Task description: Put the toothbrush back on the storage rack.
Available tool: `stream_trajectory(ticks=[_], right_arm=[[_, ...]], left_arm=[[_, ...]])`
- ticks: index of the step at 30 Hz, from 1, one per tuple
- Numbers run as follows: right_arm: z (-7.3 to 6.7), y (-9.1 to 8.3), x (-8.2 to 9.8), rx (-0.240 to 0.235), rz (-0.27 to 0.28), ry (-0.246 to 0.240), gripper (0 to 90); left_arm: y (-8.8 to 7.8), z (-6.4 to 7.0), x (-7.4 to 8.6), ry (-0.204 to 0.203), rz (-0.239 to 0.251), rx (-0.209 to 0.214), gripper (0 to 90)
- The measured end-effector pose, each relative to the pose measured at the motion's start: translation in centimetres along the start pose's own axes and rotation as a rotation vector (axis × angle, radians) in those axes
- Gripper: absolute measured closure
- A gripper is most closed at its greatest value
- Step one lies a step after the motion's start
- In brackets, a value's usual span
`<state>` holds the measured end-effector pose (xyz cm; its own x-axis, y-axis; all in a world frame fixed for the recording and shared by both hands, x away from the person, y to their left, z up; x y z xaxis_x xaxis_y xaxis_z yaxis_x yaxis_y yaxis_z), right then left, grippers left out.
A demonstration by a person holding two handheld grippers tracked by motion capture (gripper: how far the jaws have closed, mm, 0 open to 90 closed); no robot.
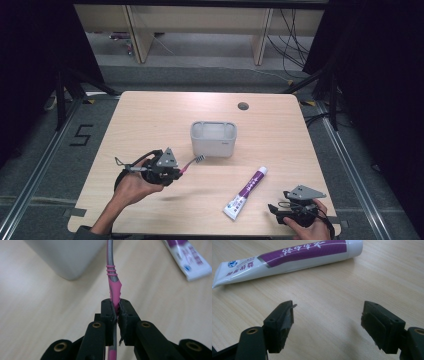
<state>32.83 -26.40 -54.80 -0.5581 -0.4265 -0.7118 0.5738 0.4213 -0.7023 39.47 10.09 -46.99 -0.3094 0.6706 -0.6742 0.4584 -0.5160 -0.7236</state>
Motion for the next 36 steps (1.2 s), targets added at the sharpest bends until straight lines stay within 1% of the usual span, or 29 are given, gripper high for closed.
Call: stream_trajectory(ticks=[1, 2, 3, 4, 5, 6, 7, 8, 9, 10, 12, 13, 15, 16, 17, 18, 19, 20, 22, 23, 25, 27, 28, 29, 30, 32, 34, 35, 36], right_arm=[[-0.1, -0.2, 0.2, 0.009, -0.021, 0.028, 26.5], [-0.1, -0.2, 0.2, 0.009, -0.021, 0.028, 26.5], [-0.3, -0.1, 0.2, 0.003, -0.019, 0.05, 26.5], [-0.1, -0.1, 0.1, 0.015, -0.008, 0.026, 26.5], [-0.1, -0.1, 0.1, 0.01, -0.008, 0.027, 26.5], [0.0, -0.1, 0.1, 0.015, -0.007, 0.024, 26.5], [-0.3, -0.1, 0.2, 0.004, -0.017, 0.046, 26.5], [-0.3, -0.1, 0.2, 0.002, -0.019, 0.048, 26.5], [-0.3, -0.1, 0.2, 0.004, -0.017, 0.05, 26.5], [-0.2, -0.2, 0.2, 0.003, -0.022, 0.043, 26.5], [0.0, -0.1, 0.2, 0.007, -0.016, 0.026, 26.5], [0.0, -0.1, 0.2, 0.005, -0.017, 0.024, 26.5], [0.0, -0.2, 0.1, 0.009, -0.015, 0.024, 26.5], [0.0, -0.2, 0.1, 0.009, -0.015, 0.024, 26.5], [0.0, -0.1, 0.1, 0.004, -0.015, 0.023, 26.5], [0.0, -0.1, 0.2, 0.003, -0.015, 0.024, 26.5], [0.0, -0.1, 0.2, 0.002, -0.016, 0.024, 26.5], [0.0, -0.1, 0.2, 0.002, -0.017, 0.024, 26.5], [0.0, -0.1, 0.1, 0.006, -0.015, 0.023, 26.5], [0.0, -0.1, 0.1, 0.006, -0.015, 0.023, 26.5], [0.0, -0.1, 0.2, 0.002, -0.016, 0.024, 26.5], [0.0, -0.1, 0.1, 0.004, -0.015, 0.022, 26.5], [0.0, -0.2, 0.1, 0.006, -0.015, 0.023, 26.5], [0.0, -0.1, 0.1, 0.001, -0.015, 0.022, 26.5], [0.0, -0.1, 0.2, 0.002, -0.015, 0.024, 26.5], [0.0, -0.2, 0.1, 0.001, -0.013, 0.023, 26.5], [0.0, -0.2, 0.1, 0.004, -0.014, 0.025, 26.5], [0.0, -0.2, 0.2, 0.006, -0.015, 0.024, 26.5], [-0.1, -0.1, 0.2, -0.003, -0.016, 0.024, 26.5]], left_arm=[[-0.2, -0.5, -0.2, -0.011, 0.025, -0.022, 82.4], [-0.2, -0.5, -0.2, -0.011, 0.025, -0.022, 82.4], [-0.4, -0.7, -0.4, -0.033, 0.049, -0.022, 82.3], [-0.7, -1.5, -0.8, -0.043, 0.088, -0.062, 82.4], [-0.8, -1.8, -0.8, -0.06, 0.094, -0.055, 82.3], [-0.8, -2.1, -1.0, -0.072, 0.115, -0.065, 82.3], [-0.8, -2.5, -1.0, -0.087, 0.128, -0.082, 82.3], [-0.7, -2.8, -0.9, -0.09, 0.122, -0.076, 82.3], [-0.7, -3.1, -0.9, -0.108, 0.142, -0.093, 82.3], [-0.7, -3.1, -0.9, -0.108, 0.142, -0.093, 82.4], [-0.5, -4.0, -0.9, -0.136, 0.167, -0.109, 82.3], [-0.5, -4.2, -0.8, -0.136, 0.167, -0.111, 82.4], [-0.6, -4.5, -0.8, -0.131, 0.165, -0.118, 82.4], [-0.6, -4.6, -0.9, -0.139, 0.173, -0.125, 82.4], [-0.5, -4.7, -1.0, -0.162, 0.194, -0.121, 82.4], [-0.5, -4.9, -1.1, -0.157, 0.201, -0.132, 82.3], [-0.6, -5.0, -1.1, -0.164, 0.198, -0.139, 82.3], [-0.6, -5.1, -1.2, -0.166, 0.21, -0.129, 82.4], [-0.8, -5.4, -1.3, -0.173, 0.214, -0.146, 82.3], [-0.8, -5.5, -1.5, -0.186, 0.228, -0.144, 82.3], [-0.9, -5.8, -1.8, -0.186, 0.241, -0.15, 82.4], [-1.0, -5.9, -2.4, -0.205, 0.273, -0.161, 82.4], [-1.1, -6.0, -2.5, -0.198, 0.271, -0.161, 82.3], [-1.1, -6.1, -2.8, -0.213, 0.292, -0.162, 82.4], [-1.2, -6.2, -3.1, -0.211, 0.297, -0.168, 82.4], [-1.3, -6.3, -3.5, -0.223, 0.316, -0.17, 82.3], [-1.3, -6.4, -4.0, -0.249, 0.345, -0.144, 82.3], [-1.3, -6.5, -4.2, -0.25, 0.357, -0.146, 82.4], [-1.3, -6.5, -4.3, -0.252, 0.352, -0.152, 82.3]])
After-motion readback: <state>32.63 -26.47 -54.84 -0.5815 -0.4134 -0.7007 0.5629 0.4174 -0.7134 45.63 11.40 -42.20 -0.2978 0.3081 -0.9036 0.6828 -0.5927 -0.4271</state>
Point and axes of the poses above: each handheld gripper's, and its own axes: y roughly forward along the jaws, x roughly out of its underside, z roughly to its right, the point moved 7 cm from there along y, roughly forward along the jaws, and after that the axes turned 1 degree about y, right-handed, at the moved point
